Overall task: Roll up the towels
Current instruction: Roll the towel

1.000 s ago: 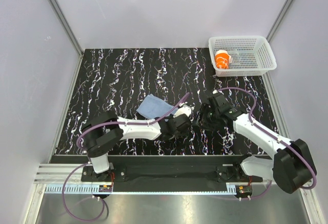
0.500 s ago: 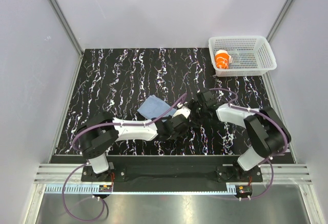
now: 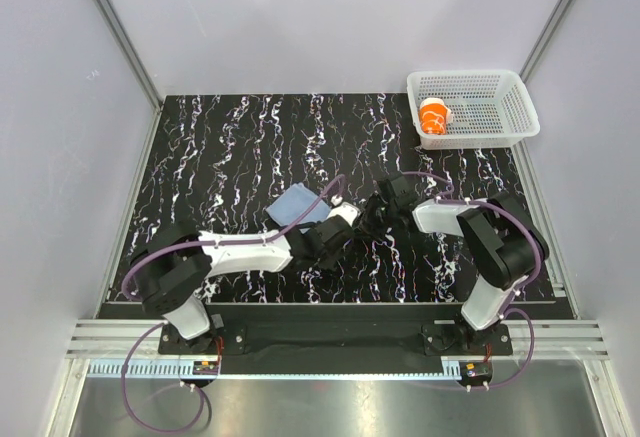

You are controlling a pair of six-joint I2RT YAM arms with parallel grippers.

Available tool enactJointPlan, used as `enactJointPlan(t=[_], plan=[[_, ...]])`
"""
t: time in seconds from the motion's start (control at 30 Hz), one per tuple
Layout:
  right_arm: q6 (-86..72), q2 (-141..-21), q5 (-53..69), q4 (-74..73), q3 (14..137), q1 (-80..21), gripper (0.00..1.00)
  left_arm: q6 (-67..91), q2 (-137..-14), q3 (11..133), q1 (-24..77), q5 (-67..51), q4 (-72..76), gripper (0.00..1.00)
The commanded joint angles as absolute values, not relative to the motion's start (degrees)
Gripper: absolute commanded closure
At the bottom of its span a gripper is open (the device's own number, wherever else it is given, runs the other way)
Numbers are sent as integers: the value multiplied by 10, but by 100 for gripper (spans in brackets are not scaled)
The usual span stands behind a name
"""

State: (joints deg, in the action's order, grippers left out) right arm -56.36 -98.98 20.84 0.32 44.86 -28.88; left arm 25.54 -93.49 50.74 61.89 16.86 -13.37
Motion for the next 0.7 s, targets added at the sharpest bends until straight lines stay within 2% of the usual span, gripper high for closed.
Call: enactJointPlan(t=[0.0, 0.13, 0.2, 0.27, 0.3, 0.33, 0.37, 0.47, 0.67], plan=[[-553, -1003, 194, 13, 447, -287, 82, 265, -902, 497, 604, 151, -110, 100], [-534, -998, 185, -16, 455, -288, 89, 270, -895, 490, 596, 138, -108, 100], [-526, -996, 165, -52, 468, -287, 88, 272, -892, 490, 596, 133, -107, 100], [-505, -986, 147, -101, 482, -285, 68, 274, -887, 491, 596, 125, -106, 100], [-497, -981, 121, -121, 496, -284, 55, 275, -884, 492, 596, 122, -106, 100], [-480, -970, 106, -141, 504, -282, 37, 277, -882, 493, 596, 118, -108, 100], [-471, -962, 92, -182, 513, -281, 30, 280, -881, 496, 596, 107, -108, 100], [-440, -926, 32, -252, 543, -274, 16, 291, -878, 506, 595, 81, -110, 100], [-403, -803, -24, -327, 552, -235, 11, 335, -875, 532, 588, 36, -112, 100]])
